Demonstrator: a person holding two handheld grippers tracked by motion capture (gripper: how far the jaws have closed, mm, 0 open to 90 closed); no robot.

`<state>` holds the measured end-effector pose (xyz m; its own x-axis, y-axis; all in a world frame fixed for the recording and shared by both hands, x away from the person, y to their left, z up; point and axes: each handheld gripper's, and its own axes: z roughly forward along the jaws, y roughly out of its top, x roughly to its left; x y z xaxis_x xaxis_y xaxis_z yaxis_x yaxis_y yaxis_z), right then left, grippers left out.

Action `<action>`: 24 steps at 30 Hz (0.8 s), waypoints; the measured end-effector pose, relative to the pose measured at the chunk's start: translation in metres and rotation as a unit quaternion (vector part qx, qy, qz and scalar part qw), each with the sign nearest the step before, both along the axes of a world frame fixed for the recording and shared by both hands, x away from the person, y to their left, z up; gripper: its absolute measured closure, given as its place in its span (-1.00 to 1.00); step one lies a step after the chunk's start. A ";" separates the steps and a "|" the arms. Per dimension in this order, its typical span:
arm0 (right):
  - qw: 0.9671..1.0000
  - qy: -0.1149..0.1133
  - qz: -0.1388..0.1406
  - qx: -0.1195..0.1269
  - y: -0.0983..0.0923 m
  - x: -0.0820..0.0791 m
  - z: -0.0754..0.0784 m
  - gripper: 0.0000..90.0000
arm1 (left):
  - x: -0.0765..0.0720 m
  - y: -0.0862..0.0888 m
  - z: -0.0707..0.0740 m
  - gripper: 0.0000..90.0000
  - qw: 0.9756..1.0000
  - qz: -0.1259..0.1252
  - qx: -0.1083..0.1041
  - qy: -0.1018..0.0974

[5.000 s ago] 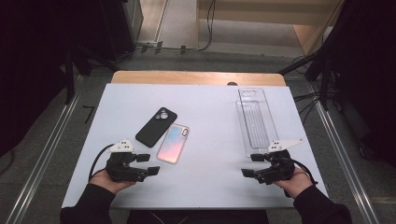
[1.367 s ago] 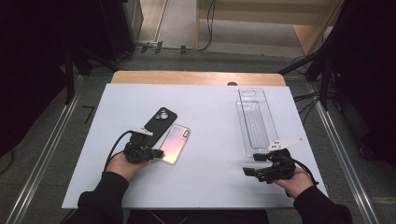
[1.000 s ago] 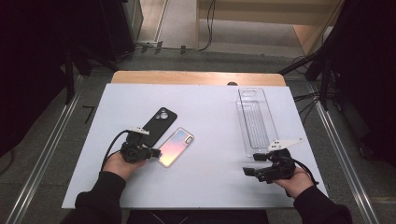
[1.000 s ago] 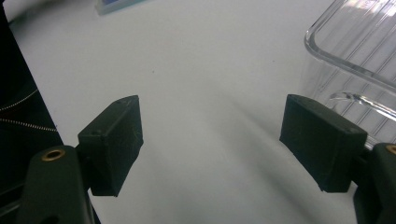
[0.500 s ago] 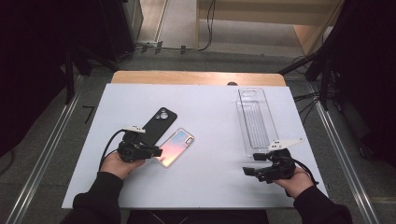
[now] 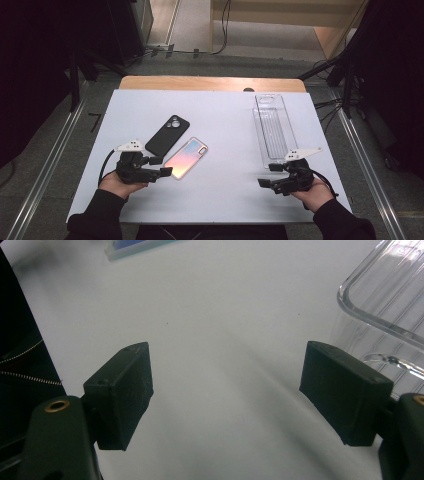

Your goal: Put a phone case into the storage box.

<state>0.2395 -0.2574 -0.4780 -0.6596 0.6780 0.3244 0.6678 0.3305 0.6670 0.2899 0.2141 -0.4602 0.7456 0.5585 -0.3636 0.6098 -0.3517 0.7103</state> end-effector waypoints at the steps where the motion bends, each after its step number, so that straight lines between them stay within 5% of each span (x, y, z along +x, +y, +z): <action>1: 1.000 0.000 0.000 0.000 0.000 0.000 0.000 -0.57 | -0.002 0.000 0.000 -0.32 1.000 0.000 0.001 -0.001; 14: 1.000 0.004 0.001 -0.005 0.003 0.002 -0.003 -0.57 | -0.028 0.004 -0.003 -0.32 1.000 0.003 0.015 -0.009; 24: 1.000 0.010 0.003 -0.004 0.003 0.002 -0.003 -0.57 | -0.027 0.003 -0.003 -0.32 1.000 0.000 0.021 -0.005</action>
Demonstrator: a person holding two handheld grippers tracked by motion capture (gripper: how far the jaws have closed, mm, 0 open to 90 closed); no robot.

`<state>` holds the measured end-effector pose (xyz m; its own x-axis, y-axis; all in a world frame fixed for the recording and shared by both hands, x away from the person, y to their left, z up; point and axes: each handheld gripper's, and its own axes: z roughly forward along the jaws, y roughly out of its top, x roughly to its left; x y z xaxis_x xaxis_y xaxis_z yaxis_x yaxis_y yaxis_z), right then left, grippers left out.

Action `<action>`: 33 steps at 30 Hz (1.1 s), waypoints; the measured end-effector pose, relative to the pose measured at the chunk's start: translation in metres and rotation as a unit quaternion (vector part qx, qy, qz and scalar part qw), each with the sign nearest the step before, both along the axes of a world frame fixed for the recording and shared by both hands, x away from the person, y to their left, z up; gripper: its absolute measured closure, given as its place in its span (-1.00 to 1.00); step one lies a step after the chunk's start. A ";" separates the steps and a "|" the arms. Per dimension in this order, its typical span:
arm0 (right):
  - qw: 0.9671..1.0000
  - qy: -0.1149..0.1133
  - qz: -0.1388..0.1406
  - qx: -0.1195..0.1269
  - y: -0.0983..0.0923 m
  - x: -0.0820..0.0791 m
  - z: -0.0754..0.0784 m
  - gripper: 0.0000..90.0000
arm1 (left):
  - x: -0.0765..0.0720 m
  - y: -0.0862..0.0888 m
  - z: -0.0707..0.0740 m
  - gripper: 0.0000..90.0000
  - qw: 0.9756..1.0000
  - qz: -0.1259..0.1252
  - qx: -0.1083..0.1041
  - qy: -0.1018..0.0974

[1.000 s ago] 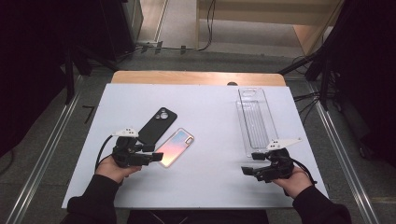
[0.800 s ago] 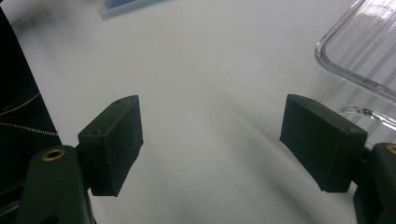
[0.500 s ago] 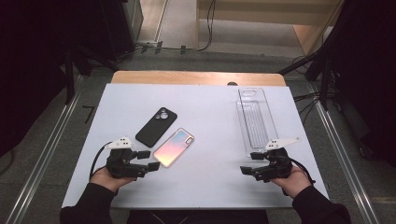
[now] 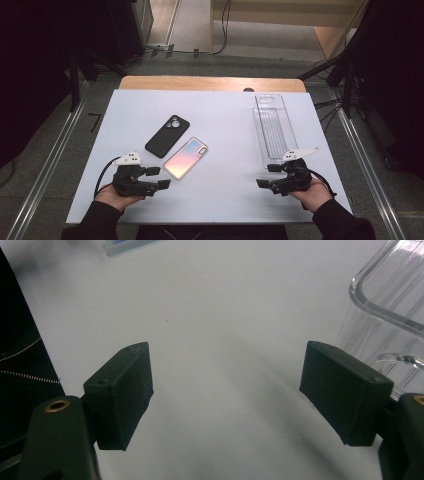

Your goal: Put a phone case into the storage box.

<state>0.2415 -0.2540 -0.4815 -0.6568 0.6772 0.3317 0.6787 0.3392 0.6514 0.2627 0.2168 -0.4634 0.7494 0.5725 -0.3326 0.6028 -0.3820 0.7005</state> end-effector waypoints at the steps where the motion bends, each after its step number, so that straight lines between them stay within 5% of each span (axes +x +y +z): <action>1: 1.000 0.000 0.000 0.000 0.000 0.000 0.000 -0.57 | 0.000 -0.001 0.001 -0.32 1.000 -0.001 0.001 -0.003; 9: 1.000 0.000 0.000 -0.001 -0.001 0.000 0.000 -0.57 | 0.009 -0.007 0.010 -0.32 1.000 0.007 0.007 -0.007; 16: 1.000 0.002 -0.001 -0.002 -0.001 0.000 0.000 -0.57 | 0.020 -0.018 0.018 -0.32 0.999 0.007 0.008 -0.031; 33: 1.000 0.003 -0.002 0.000 -0.002 0.000 0.000 -0.57 | 0.054 -0.051 0.022 -0.42 0.999 -0.003 0.002 -0.036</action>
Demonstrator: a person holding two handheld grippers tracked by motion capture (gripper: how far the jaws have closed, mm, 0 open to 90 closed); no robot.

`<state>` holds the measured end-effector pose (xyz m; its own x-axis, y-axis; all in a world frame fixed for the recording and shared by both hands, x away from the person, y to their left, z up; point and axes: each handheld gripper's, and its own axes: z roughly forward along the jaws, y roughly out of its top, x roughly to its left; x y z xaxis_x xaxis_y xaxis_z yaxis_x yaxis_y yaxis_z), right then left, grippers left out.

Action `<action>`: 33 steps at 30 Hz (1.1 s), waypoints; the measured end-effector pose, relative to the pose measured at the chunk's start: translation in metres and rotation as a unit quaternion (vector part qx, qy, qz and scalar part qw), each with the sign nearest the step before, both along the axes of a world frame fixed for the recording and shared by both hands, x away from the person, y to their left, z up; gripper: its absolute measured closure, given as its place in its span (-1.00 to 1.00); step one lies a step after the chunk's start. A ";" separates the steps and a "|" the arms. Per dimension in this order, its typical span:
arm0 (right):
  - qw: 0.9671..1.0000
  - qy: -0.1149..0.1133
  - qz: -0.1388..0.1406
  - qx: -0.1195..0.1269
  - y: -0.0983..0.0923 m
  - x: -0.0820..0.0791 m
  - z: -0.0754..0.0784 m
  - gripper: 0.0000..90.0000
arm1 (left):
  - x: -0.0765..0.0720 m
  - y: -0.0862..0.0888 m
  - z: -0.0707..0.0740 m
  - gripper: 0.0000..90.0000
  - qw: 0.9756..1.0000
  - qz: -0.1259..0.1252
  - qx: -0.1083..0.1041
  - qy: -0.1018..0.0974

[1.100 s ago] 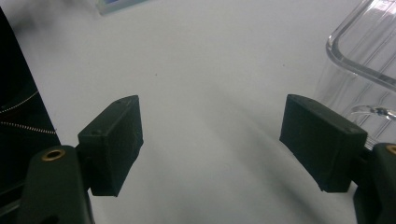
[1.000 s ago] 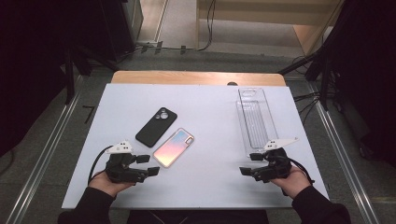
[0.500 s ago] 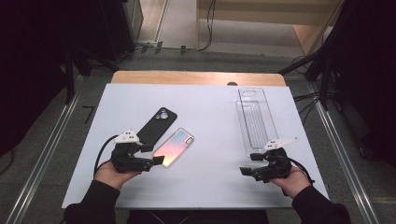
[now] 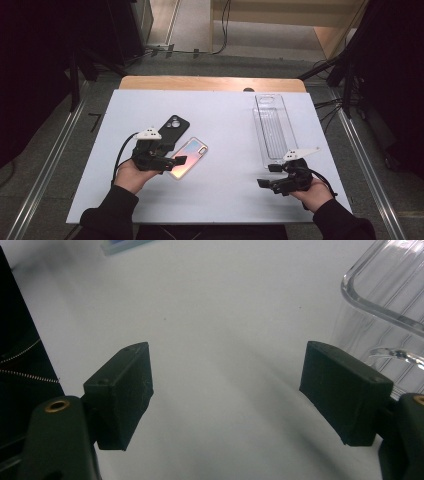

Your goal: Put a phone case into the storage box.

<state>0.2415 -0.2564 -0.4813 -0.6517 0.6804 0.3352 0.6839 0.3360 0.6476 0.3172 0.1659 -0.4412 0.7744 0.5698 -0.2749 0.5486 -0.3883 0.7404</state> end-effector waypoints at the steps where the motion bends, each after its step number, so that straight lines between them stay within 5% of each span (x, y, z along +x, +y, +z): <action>1: 1.000 0.000 0.000 -0.001 0.000 0.000 0.000 -0.57 | 0.002 -0.002 -0.001 -0.42 1.000 0.000 0.001 -0.003; 3: 1.000 0.000 0.001 -0.001 0.000 0.000 0.000 -0.57 | 0.007 -0.007 -0.004 -0.57 1.000 -0.005 -0.002 0.002; 5: 1.000 -0.001 0.001 -0.001 0.000 0.000 0.000 -0.57 | 0.014 -0.011 -0.008 -1.00 1.000 0.009 -0.009 0.008; 10: 1.000 -0.002 0.001 0.000 0.000 -0.001 0.001 -0.57 | 0.023 -0.013 -0.015 -1.00 1.000 0.016 -0.015 0.015; 16: 1.000 -0.002 0.002 -0.001 0.000 -0.001 0.001 -0.57 | 0.030 -0.017 -0.025 -0.94 0.999 0.030 0.012 -0.001; 33: 1.000 -0.001 0.002 -0.002 0.000 -0.001 0.001 -0.57 | 0.034 -0.030 -0.047 -0.94 0.996 0.007 0.087 0.024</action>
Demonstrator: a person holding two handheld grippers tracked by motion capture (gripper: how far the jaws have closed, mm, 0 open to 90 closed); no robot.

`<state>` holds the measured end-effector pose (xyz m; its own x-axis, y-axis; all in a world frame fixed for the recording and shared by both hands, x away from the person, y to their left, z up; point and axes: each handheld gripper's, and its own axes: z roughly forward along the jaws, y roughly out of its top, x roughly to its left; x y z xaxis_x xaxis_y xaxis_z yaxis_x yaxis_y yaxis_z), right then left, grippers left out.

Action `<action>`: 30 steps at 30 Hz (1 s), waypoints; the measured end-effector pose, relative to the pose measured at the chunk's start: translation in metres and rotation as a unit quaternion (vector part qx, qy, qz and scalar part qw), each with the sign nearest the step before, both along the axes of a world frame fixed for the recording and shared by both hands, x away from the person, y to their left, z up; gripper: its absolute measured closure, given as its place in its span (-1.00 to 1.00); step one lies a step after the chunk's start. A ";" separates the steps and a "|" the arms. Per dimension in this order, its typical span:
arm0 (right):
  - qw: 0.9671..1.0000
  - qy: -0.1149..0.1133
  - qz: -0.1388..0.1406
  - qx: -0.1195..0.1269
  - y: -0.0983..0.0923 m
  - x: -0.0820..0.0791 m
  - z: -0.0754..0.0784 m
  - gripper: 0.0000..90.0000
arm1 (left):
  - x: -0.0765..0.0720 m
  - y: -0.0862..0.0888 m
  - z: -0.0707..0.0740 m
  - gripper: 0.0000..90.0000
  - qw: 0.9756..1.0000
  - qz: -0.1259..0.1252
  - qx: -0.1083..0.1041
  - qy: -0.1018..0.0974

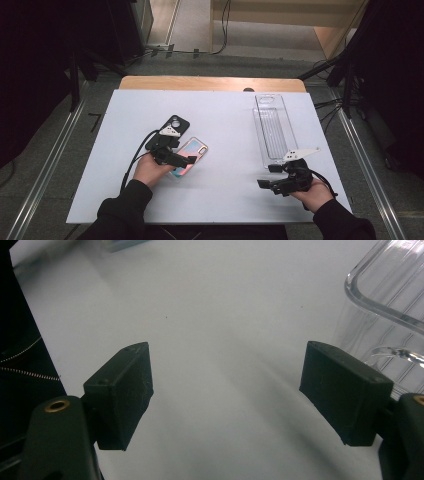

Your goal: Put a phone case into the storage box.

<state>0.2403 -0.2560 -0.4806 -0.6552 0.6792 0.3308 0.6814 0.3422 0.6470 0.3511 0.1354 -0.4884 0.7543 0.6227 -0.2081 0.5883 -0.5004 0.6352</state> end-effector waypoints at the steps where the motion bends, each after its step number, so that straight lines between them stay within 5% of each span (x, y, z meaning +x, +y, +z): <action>1: 1.000 0.000 0.000 0.000 0.000 0.000 0.000 -0.57 | 0.000 0.000 -0.001 -0.94 1.000 0.001 0.004 0.001; 7: 1.000 0.000 0.001 -0.001 0.000 0.000 0.000 -0.57 | 0.000 -0.003 -0.008 -0.94 1.000 0.001 0.027 0.011; 13: 1.000 0.001 0.001 -0.001 0.000 0.000 0.000 -0.57 | -0.003 -0.005 -0.010 -0.94 0.999 0.000 0.036 0.000; 21: 1.000 0.000 0.002 -0.004 0.000 -0.001 0.000 -0.57 | -0.009 -0.011 -0.013 -0.94 0.998 0.007 0.055 -0.028; 28: 1.000 -0.001 0.004 -0.006 0.001 0.000 -0.001 -0.57 | -0.017 -0.016 -0.015 -0.86 0.993 0.004 0.096 -0.067; 30: 1.000 0.000 0.003 -0.006 0.001 0.000 0.000 -0.57 | -0.018 -0.016 -0.016 -0.83 0.993 0.004 0.093 -0.073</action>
